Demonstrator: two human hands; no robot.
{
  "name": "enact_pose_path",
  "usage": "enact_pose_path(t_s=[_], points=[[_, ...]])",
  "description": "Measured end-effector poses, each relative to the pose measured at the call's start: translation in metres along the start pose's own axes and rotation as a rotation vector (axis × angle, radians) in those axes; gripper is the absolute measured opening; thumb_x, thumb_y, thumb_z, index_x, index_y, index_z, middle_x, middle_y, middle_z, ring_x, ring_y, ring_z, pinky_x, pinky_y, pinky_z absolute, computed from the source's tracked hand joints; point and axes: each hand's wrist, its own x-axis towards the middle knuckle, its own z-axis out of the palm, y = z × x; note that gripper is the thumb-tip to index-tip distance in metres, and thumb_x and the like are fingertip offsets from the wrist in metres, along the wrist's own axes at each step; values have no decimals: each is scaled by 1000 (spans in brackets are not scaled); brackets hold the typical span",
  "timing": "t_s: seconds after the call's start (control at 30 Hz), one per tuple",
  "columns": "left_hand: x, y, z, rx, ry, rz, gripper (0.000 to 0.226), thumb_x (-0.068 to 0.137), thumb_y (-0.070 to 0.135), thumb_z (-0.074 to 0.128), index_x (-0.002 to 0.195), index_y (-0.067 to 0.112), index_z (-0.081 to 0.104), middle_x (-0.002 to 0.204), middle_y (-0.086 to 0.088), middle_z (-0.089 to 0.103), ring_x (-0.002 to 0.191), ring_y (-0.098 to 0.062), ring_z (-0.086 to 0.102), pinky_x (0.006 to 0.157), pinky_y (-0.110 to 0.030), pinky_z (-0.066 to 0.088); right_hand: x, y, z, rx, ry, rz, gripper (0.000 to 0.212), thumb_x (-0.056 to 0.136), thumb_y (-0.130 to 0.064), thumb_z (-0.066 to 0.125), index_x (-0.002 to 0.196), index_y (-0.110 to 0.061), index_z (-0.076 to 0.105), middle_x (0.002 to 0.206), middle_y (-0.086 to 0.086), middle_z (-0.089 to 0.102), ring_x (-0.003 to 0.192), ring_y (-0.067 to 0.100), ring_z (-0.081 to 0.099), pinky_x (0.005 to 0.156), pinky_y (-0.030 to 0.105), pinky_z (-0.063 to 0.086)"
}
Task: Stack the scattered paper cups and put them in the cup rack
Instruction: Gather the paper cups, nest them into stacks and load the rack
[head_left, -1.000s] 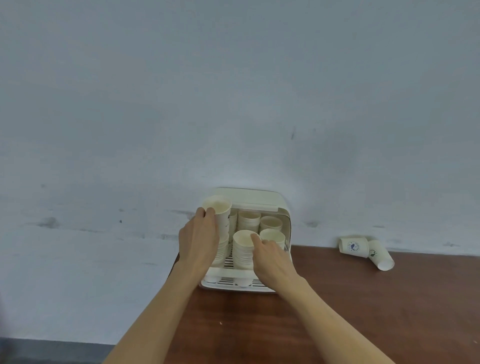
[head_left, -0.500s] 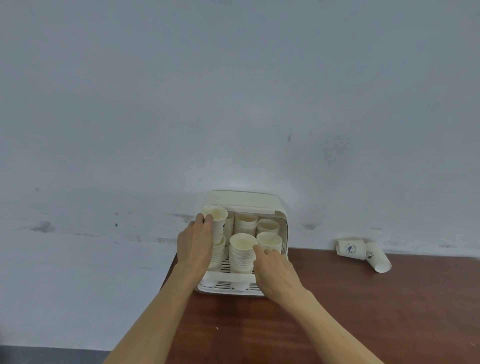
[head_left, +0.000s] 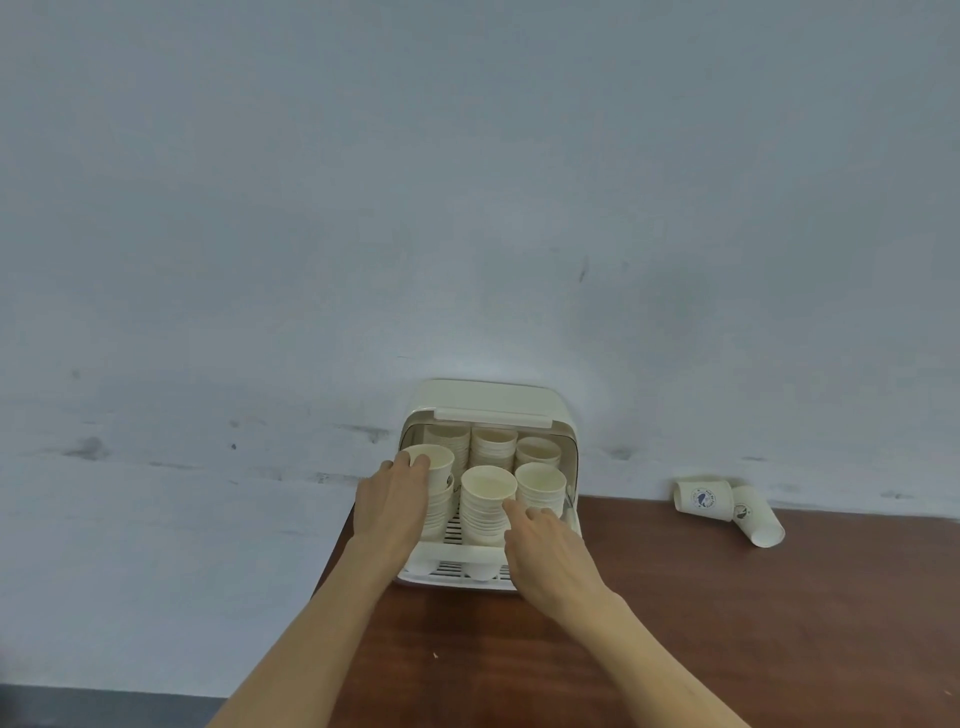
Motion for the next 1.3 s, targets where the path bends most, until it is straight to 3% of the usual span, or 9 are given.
enact_pose_path(t_s=[0.17, 0.33, 0.43, 0.53, 0.63, 0.77, 0.87, 1.07, 1.3], points=[[-6, 3, 7, 34, -94, 13, 40, 89, 0, 46, 126, 14, 47, 120, -6, 53, 104, -23, 55, 70, -30, 43, -2, 2, 1, -14, -12, 4, 39, 93, -10, 39, 132, -12, 41, 114, 8, 59, 105, 29, 52, 81, 38, 43], [-15, 3, 16, 15, -138, 1, 47, 87, 0, 46, 131, 15, 44, 120, -8, 51, 109, -25, 52, 72, -33, 46, -6, 1, -1, 9, -17, 11, 38, 93, -9, 40, 130, -12, 41, 110, 9, 60, 103, 29, 52, 73, 35, 39], [-20, 5, 15, -45, -134, -23, 64, 89, 4, 44, 148, 20, 23, 127, -11, 47, 111, -26, 51, 73, -35, 48, -11, 0, -3, 18, -16, 15, 32, 93, -10, 39, 125, -13, 43, 109, 9, 60, 101, 29, 52, 69, 33, 34], [-34, 13, 8, -131, -100, -53, 72, 91, 9, 43, 153, 24, 10, 133, -12, 43, 113, -28, 50, 73, -36, 48, -17, -1, -4, 37, -21, 23, 27, 94, -12, 38, 120, -13, 45, 107, 8, 60, 99, 28, 53, 68, 31, 33], [-50, 23, 2, -239, -39, -82, 64, 95, 14, 39, 152, 25, 13, 134, -11, 42, 111, -29, 53, 71, -36, 47, -26, 2, -2, 99, -6, 54, 29, 93, -13, 38, 122, -15, 46, 104, 5, 59, 95, 26, 54, 67, 30, 34], [-69, 39, -5, -374, 29, -83, 52, 99, 23, 36, 148, 28, 24, 112, -2, 48, 95, -24, 56, 63, -32, 40, -45, 9, -1, 181, 19, 106, 32, 96, -16, 38, 127, -16, 44, 106, 4, 59, 96, 25, 55, 70, 32, 39], [-83, 51, -12, -458, 29, -60, 48, 99, 28, 36, 146, 30, 28, 104, 2, 48, 87, -22, 56, 63, -32, 45, -60, 18, -1, 210, 42, 142, 34, 97, -18, 37, 131, -19, 42, 107, 3, 59, 97, 24, 54, 75, 34, 43], [-99, 81, -20, -527, -74, -8, 48, 98, 41, 38, 144, 26, 34, 137, 3, 45, 120, -20, 50, 89, -37, 44, -84, 40, -8, 225, 100, 195, 33, 100, -24, 36, 132, -19, 43, 105, 0, 57, 97, 21, 53, 78, 32, 43], [-107, 111, -13, -552, -108, 59, 49, 97, 42, 40, 143, 27, 38, 133, 2, 49, 121, -21, 50, 91, -38, 45, -103, 67, -16, 218, 95, 270, 43, 99, -26, 38, 141, -16, 37, 112, 3, 58, 106, 24, 53, 88, 36, 44]])
